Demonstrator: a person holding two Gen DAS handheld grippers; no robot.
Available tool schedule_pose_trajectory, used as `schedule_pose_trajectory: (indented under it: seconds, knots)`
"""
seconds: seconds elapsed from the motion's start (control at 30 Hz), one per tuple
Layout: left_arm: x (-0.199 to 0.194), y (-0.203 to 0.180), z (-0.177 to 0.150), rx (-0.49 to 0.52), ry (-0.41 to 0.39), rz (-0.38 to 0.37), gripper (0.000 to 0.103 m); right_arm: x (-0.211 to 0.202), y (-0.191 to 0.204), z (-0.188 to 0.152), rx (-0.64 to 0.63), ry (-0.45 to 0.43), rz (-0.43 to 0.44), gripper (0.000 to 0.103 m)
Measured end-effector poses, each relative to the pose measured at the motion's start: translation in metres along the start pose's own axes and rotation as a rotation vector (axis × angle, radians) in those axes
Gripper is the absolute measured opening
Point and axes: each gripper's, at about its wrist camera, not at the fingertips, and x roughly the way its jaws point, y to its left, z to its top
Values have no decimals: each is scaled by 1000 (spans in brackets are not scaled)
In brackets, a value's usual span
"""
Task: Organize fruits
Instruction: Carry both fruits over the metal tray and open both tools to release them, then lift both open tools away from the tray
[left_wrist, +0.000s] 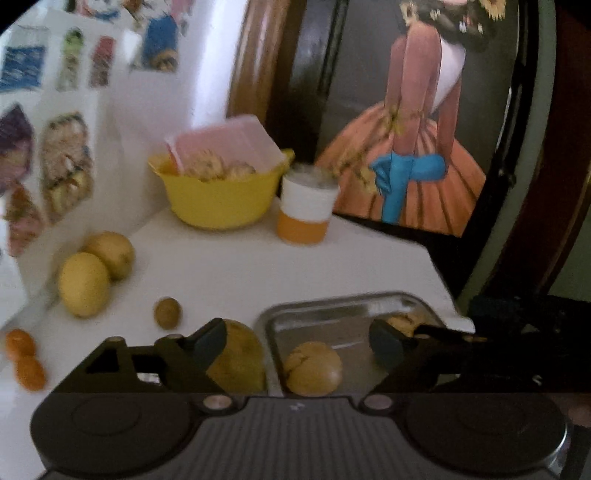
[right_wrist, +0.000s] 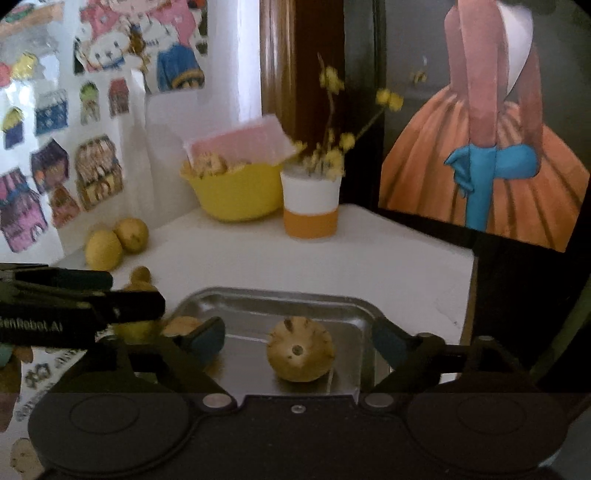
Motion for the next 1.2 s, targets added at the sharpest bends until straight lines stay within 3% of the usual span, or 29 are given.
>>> schedule_pose_trajectory:
  seconds: [0.1,0.47,0.77,1.2]
  knots:
    - [-27,5,0,-17,-42,13,101,-28,13,-2,-18,-48,-10,99]
    - [-112,15,-26,-23,-102,15,102,-124,56,-27,21,-160,-26,102]
    - [-156,28,-67,24,-52,18,102,-168,89,-74,-17,-67,-63,102]
    - [-179,84,-111,12,96,130,103,-163,141,-111,-2,144,75,102]
